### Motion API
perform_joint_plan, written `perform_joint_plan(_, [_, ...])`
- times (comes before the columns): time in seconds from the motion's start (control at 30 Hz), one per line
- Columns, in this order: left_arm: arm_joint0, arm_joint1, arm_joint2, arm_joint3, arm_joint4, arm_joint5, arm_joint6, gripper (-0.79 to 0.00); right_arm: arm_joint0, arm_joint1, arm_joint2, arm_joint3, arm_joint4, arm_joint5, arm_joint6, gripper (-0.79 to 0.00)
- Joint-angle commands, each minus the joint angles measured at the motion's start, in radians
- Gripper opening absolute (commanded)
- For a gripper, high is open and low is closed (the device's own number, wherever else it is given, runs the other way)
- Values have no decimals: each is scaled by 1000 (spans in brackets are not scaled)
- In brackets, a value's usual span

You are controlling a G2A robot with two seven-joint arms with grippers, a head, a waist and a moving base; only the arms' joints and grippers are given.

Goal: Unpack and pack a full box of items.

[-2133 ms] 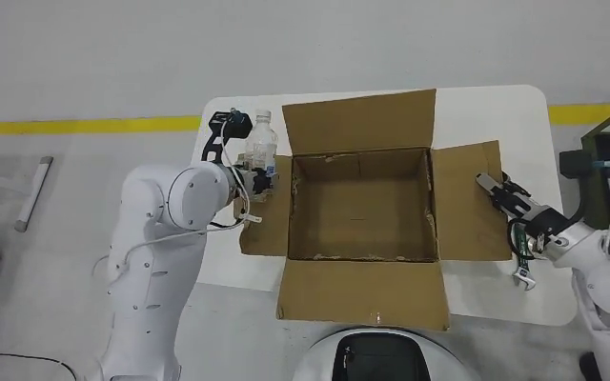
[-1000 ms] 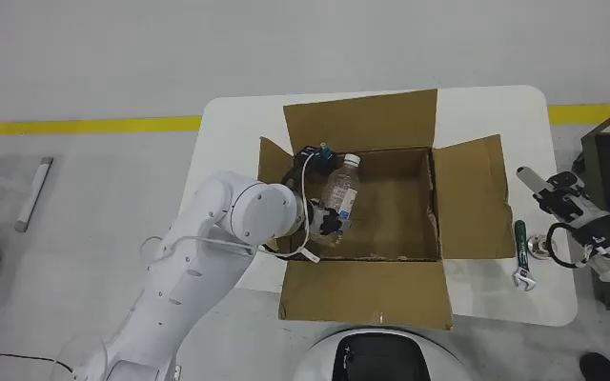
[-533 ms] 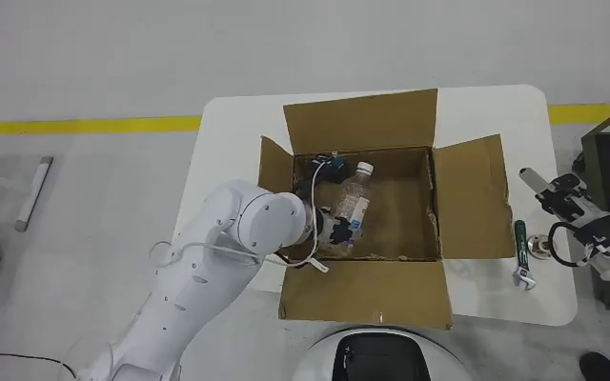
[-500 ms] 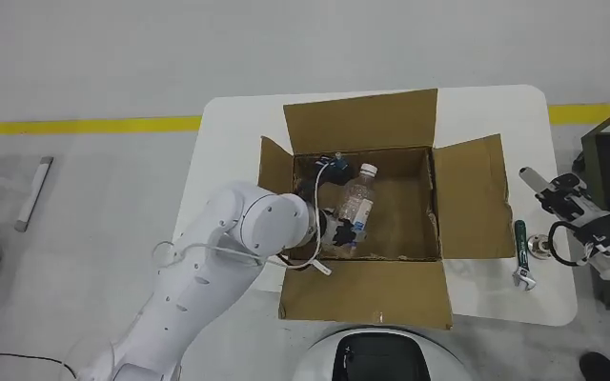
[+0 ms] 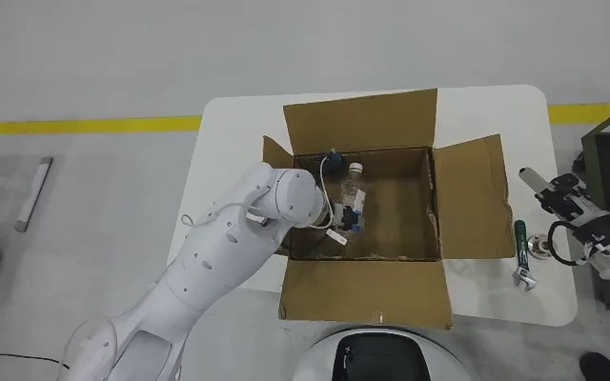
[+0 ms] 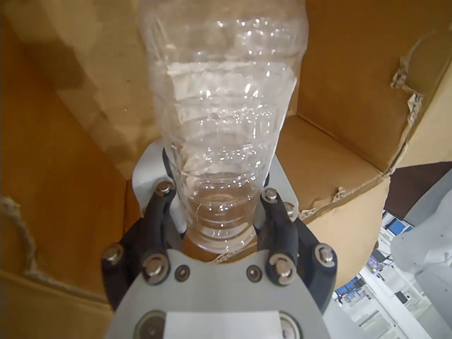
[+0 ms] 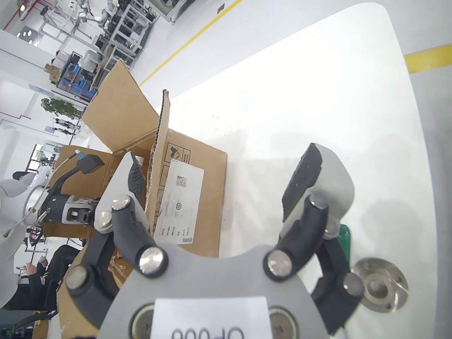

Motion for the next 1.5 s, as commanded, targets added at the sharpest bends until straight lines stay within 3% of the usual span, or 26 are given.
perform_joint_plan(0.0, [-24, 1, 38, 27, -30, 22, 22, -785, -2, 0, -1, 0, 2, -2, -1, 0])
perform_joint_plan(0.23, [-94, 14, 156, 63, -140, 79, 79, -785, -12, 1, -6, 1, 5, -7, -12, 0])
perform_joint_plan(0.27, [-104, 16, 170, 65, -160, 86, 86, -702, -13, 1, -7, 2, 6, -7, -13, 0])
perform_joint_plan(0.33, [-124, 22, 195, 66, -195, 101, 101, 0, -15, 1, -9, 2, 7, -7, -14, 0])
perform_joint_plan(0.67, [-206, 60, 293, 3, -288, 154, 154, 0, -45, 5, 11, -6, -42, 27, 3, 0])
perform_joint_plan(0.87, [-245, 93, 281, -104, -260, 164, 165, 0, -76, 16, 45, -35, -180, 115, 124, 0])
perform_joint_plan(1.07, [-236, 154, 156, -276, -195, 145, 224, 0, -66, 40, 42, -80, -379, 147, 358, 0])
perform_joint_plan(1.27, [-188, 228, -8, -404, -142, 161, 237, 0, -23, 59, -54, -89, -598, 100, 516, 0])
perform_joint_plan(1.47, [-124, 287, -157, -488, -76, 170, 241, 0, 34, 66, -157, -60, -687, 87, 613, 0])
